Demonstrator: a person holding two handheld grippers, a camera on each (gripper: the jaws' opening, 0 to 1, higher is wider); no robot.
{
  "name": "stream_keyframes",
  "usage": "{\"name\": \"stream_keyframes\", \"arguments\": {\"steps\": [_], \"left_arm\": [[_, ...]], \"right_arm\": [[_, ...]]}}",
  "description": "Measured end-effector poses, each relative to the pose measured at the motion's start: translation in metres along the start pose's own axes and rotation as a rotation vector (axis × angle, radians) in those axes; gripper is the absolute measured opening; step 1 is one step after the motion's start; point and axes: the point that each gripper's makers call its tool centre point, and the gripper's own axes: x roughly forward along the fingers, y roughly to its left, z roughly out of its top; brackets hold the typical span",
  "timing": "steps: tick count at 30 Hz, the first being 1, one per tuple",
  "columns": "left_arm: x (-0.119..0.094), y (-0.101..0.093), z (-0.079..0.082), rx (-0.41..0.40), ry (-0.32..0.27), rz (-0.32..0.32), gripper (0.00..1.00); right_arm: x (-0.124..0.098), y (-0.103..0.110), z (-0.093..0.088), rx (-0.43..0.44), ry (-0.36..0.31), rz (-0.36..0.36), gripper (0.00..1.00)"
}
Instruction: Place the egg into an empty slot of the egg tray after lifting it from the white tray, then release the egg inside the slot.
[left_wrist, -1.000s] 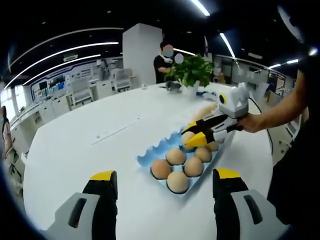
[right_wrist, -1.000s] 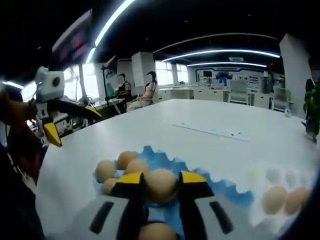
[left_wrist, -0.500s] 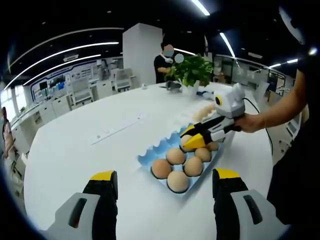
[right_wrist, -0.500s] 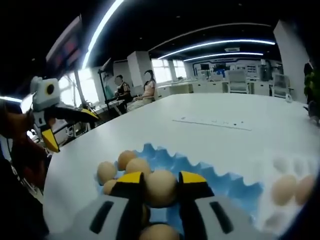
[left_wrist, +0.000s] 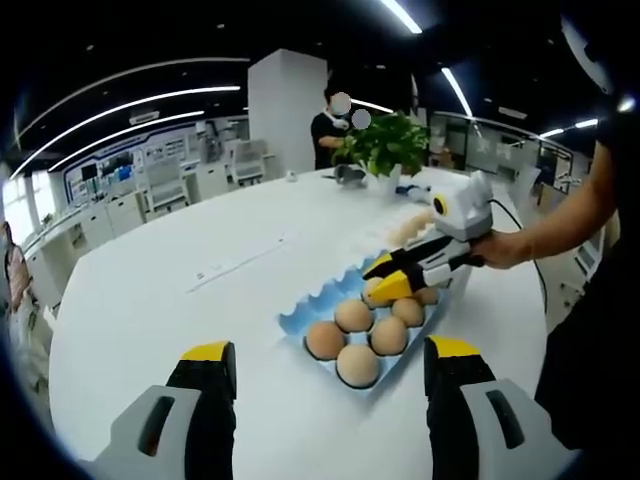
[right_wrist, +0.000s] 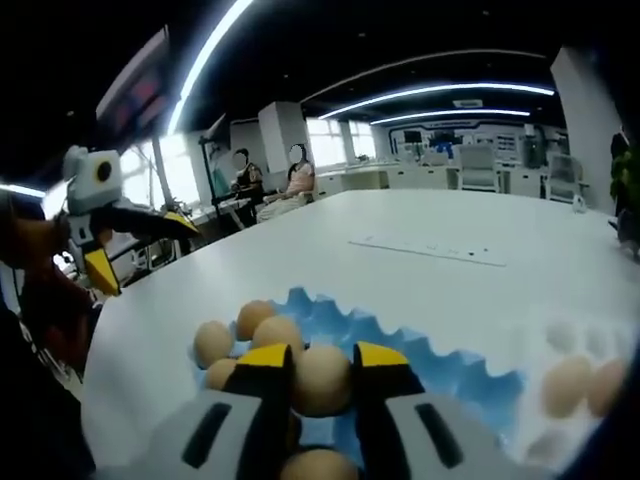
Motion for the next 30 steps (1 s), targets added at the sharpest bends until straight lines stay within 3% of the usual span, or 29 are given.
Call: {"name": "stream_keyframes", "arguments": {"steps": [18, 30], "left_arm": [[0.0, -0.002, 0.003, -0.002, -0.007, 0.003, 0.78], [-0.001, -0.004, 0.004, 0.001, -0.008, 0.001, 0.78]], "right_arm": [[-0.015, -0.005, 0.003, 0.01, -0.026, -0.031, 0.23], [-0.038, -0.023, 0.002, 0.031, -0.042, -0.101, 0.24]]}}
